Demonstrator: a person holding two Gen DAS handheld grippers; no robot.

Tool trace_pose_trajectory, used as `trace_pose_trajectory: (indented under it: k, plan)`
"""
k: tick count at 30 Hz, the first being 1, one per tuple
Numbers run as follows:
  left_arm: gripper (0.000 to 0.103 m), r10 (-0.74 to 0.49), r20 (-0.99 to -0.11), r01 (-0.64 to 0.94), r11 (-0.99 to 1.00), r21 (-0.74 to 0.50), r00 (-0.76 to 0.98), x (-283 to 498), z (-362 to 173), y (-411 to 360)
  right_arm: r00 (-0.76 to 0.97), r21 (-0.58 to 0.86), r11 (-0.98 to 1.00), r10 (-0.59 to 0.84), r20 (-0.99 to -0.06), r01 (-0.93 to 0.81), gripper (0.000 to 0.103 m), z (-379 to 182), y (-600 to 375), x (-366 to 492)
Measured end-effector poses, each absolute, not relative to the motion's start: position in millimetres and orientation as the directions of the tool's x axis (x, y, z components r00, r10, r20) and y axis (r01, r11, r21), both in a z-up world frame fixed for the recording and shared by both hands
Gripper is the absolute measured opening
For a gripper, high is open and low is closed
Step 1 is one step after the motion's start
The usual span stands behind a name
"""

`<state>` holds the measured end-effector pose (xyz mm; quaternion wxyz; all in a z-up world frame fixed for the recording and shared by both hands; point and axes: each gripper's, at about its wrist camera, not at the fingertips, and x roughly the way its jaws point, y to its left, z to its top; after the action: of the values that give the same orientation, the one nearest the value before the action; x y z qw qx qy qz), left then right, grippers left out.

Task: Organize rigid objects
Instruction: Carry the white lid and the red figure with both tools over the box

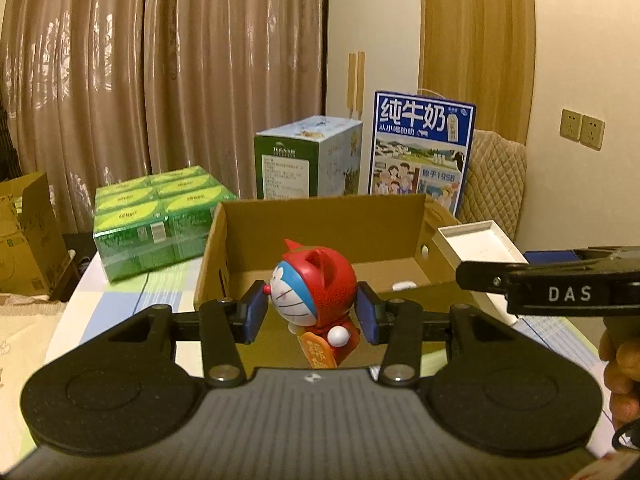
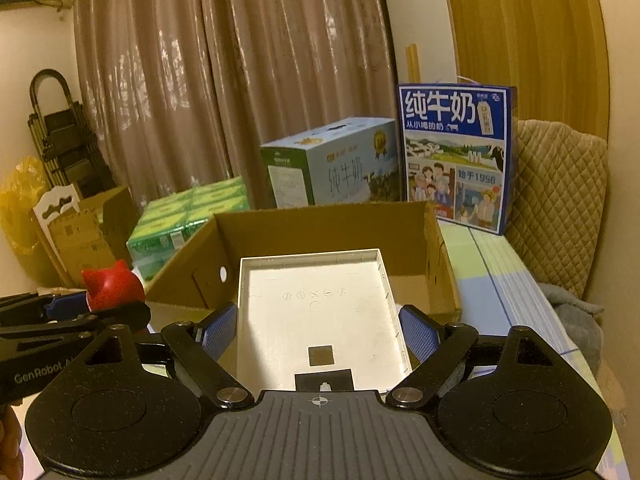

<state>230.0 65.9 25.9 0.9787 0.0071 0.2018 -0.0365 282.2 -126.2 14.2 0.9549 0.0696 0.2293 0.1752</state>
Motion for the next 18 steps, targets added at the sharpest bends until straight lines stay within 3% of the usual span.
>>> trace_pose_trajectory:
  k: [18]
  plan:
    - [0.042, -0.078, -0.37, 0.08, 0.997, -0.009, 0.926, 292, 46, 79, 0.868, 0.318, 0.917, 0.35, -0.353, -0.24, 0.084, 34, -142, 325]
